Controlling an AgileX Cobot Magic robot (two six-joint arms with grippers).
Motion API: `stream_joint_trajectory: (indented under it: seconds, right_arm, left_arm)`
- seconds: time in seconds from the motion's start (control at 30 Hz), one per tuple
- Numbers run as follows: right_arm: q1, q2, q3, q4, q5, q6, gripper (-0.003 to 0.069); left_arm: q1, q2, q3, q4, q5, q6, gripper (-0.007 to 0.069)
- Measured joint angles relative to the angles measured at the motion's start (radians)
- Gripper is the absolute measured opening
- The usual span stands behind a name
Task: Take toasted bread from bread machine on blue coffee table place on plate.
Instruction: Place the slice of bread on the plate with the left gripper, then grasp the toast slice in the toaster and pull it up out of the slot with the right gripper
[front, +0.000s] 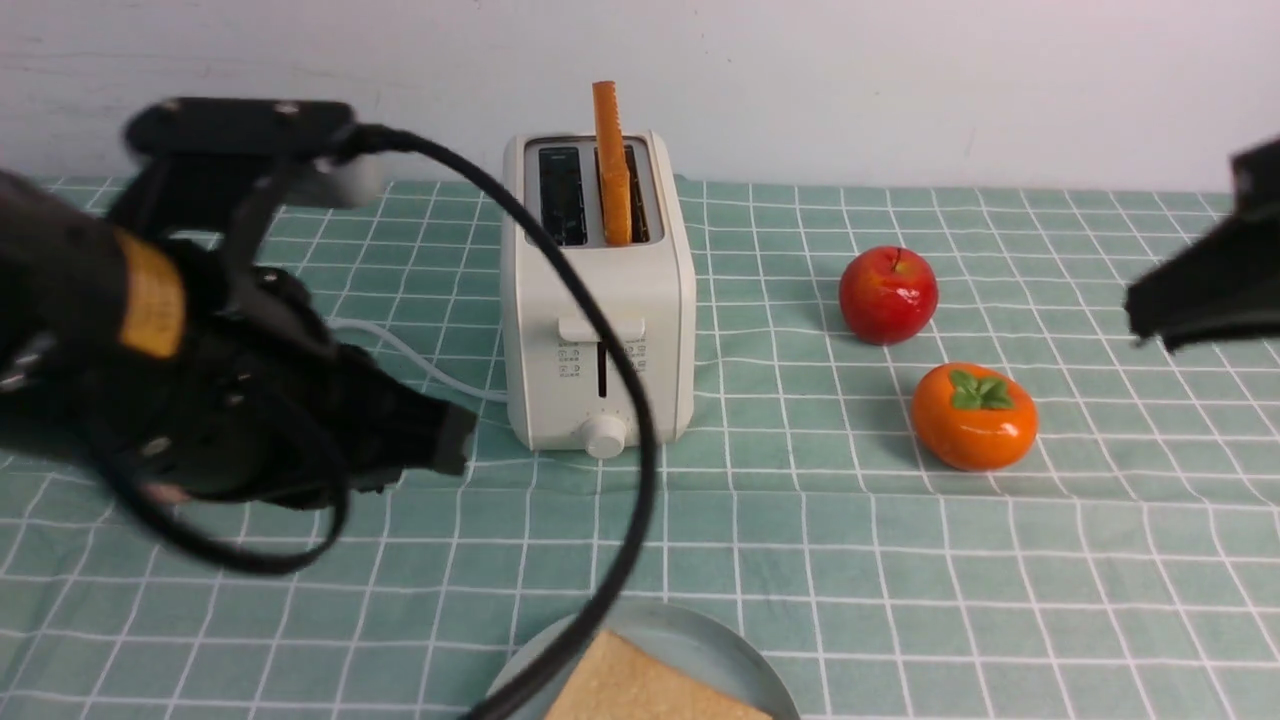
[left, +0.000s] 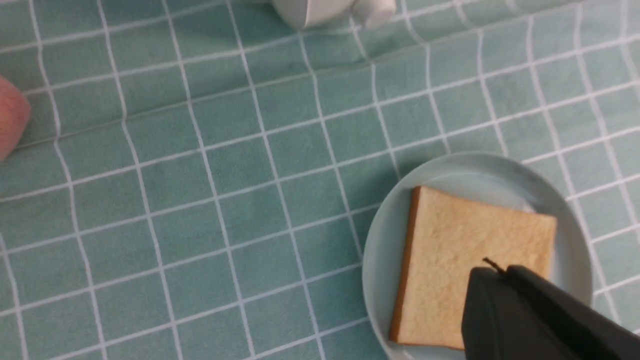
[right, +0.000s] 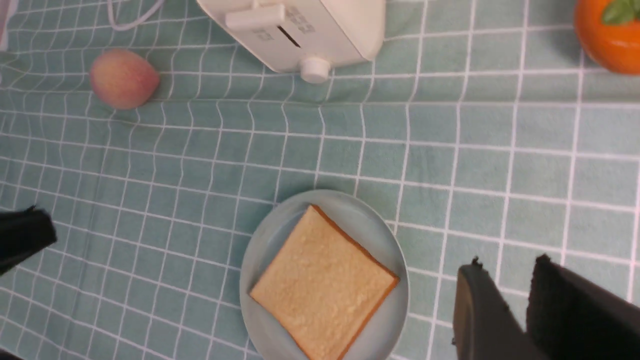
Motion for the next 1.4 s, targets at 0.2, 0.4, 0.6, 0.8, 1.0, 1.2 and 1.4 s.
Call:
stream_joint_trajectory:
  seconds: [0.2, 0.4, 0.6, 0.8, 1.0, 1.2, 1.4]
  right_arm:
    - [0.181, 0.284, -0.364, -0.177, -0.015, 0.089, 0.0181]
    - [0.287, 0.510, -0.653, -0.317, -0.052, 0.115, 0.0287]
    - [0.353, 0.735, -0.850, -0.388, -0.148, 0.143, 0.0448]
    - [0.392, 0.888, -0.876, -0.431, -0.326, 0.163, 0.0559]
    - [0.392, 0.964, -0.876, -0.463, -0.417, 0.166, 0.0559]
    - [0.392, 1.027, -0.877, -0.479, -0.438, 0.166, 0.0360]
    - [0.391, 0.956, -0.907, -0.506, -0.416, 0.167, 0.0106]
  left_arm:
    - [-0.001, -0.244, 0.238, 0.003, -0.207, -0.063, -0.0014]
    - [-0.001, -0.353, 0.380, 0.003, -0.292, -0.066, -0.0014]
    - [-0.001, -0.390, 0.451, 0.003, -0.306, -0.067, -0.0014]
    - [-0.001, -0.392, 0.467, 0.003, -0.270, -0.057, -0.0014]
    - [-0.001, -0.395, 0.468, 0.003, -0.266, -0.052, -0.0014]
    - [-0.001, -0.395, 0.468, 0.003, -0.265, -0.052, -0.0014]
    - [-0.001, -0.395, 0.468, 0.003, -0.232, -0.051, -0.0014]
